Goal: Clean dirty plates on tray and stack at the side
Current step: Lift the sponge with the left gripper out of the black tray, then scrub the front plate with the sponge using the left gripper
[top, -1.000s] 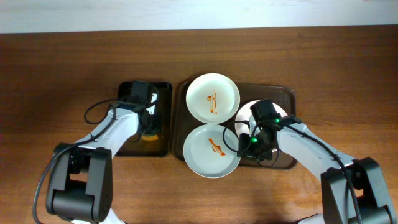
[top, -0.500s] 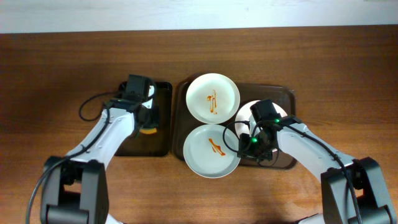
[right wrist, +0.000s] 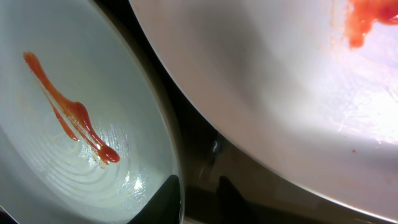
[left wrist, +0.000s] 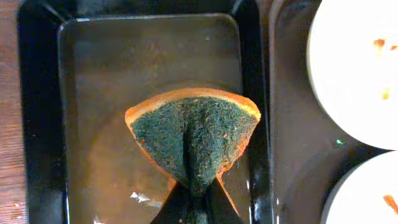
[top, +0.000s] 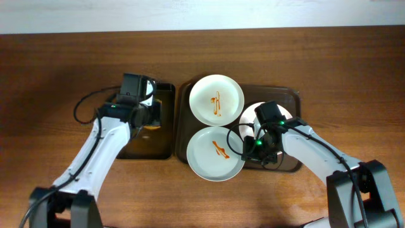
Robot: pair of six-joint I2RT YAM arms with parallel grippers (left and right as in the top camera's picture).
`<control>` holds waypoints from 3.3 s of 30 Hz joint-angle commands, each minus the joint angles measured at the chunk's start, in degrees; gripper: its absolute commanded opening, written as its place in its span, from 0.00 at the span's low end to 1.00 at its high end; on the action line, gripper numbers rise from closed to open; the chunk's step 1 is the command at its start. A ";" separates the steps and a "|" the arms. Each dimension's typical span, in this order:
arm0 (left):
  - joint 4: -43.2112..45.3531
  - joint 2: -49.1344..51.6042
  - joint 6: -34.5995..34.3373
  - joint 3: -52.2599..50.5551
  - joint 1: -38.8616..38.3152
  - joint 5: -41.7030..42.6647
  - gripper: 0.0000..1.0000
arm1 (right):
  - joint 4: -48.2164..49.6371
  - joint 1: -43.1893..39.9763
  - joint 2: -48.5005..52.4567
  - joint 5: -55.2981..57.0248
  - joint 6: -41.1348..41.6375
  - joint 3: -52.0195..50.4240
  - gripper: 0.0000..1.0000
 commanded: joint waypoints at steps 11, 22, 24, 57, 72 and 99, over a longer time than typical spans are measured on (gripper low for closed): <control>19.89 -5.55 -0.31 1.14 0.20 -6.51 0.00 | -0.07 0.48 0.37 0.66 0.02 0.66 0.22; 24.44 -5.55 -0.31 1.14 0.20 -6.51 0.00 | -0.09 0.48 0.37 0.66 0.02 0.66 0.22; 24.44 -5.55 -0.31 1.14 0.20 -6.51 0.00 | -0.09 0.48 0.37 0.66 0.02 0.66 0.22; -5.86 2.10 -7.58 0.31 0.13 0.52 0.00 | -0.46 0.48 0.37 0.66 0.02 0.66 0.22; 10.91 12.52 -21.77 0.31 -21.62 42.73 0.00 | -0.09 0.48 0.37 0.66 0.02 0.66 0.18; 20.65 17.68 -39.54 -6.32 -21.75 49.24 0.00 | -0.07 0.48 0.37 0.66 0.02 0.66 0.18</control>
